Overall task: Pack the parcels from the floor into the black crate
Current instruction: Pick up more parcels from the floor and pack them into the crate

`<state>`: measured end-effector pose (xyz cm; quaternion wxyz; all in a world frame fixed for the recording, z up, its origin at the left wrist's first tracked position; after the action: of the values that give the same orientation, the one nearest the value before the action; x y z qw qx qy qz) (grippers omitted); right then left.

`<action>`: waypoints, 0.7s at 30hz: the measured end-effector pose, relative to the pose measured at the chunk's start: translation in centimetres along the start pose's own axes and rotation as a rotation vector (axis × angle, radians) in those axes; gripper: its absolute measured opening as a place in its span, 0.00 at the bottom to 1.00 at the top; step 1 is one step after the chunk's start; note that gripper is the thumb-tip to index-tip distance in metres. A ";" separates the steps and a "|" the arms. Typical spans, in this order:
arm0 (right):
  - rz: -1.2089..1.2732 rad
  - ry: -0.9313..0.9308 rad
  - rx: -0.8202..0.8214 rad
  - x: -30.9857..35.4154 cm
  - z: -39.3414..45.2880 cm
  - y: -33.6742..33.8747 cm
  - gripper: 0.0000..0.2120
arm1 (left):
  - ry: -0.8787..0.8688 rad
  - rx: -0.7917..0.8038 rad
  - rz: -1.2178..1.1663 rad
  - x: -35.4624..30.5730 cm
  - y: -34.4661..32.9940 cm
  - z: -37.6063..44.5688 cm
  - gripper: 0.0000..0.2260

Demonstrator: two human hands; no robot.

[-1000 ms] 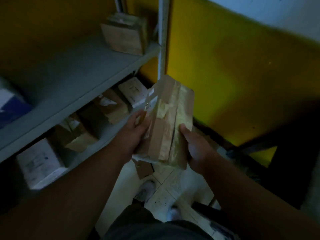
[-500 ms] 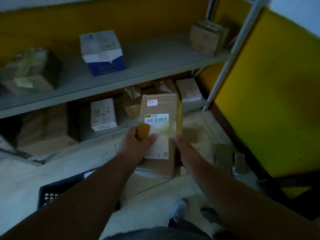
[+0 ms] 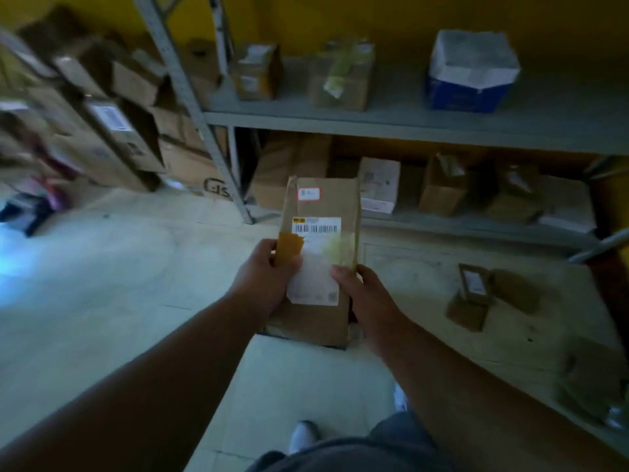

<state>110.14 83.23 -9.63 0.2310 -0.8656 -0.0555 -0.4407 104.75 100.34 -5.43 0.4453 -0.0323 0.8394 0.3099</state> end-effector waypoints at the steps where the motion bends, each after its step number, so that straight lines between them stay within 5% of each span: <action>1: -0.007 -0.017 0.022 -0.7 -0.1 -1.4 0.25 | 0.003 -0.002 0.011 0.9 1.2 -0.1 0.11; 8: -0.080 -0.084 0.052 -2.5 3.3 -3.5 0.22 | 0.007 -0.001 0.048 4.1 1.8 1.9 0.11; 14: -0.032 -0.344 0.008 -3.9 7.9 -3.5 0.26 | 0.059 0.205 0.195 5.0 0.5 4.7 0.21; 21: -0.068 -0.366 -0.115 -5.3 13.8 -6.0 0.23 | -0.052 0.326 0.408 6.0 3.3 12.0 0.20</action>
<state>115.31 95.35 -18.70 0.1521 -0.9408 -0.1006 -0.2858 108.80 110.91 -13.37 0.3945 0.2179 0.8556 0.2546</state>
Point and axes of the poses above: each hand's wrist, its own z-axis towards the middle knuckle, its own y-axis out of the back of the hand, x = y × z, the point moved 3 cm from there along z, towards the middle knuckle, and after that the axes turned 10 degrees about z, right-handed, at the moved point
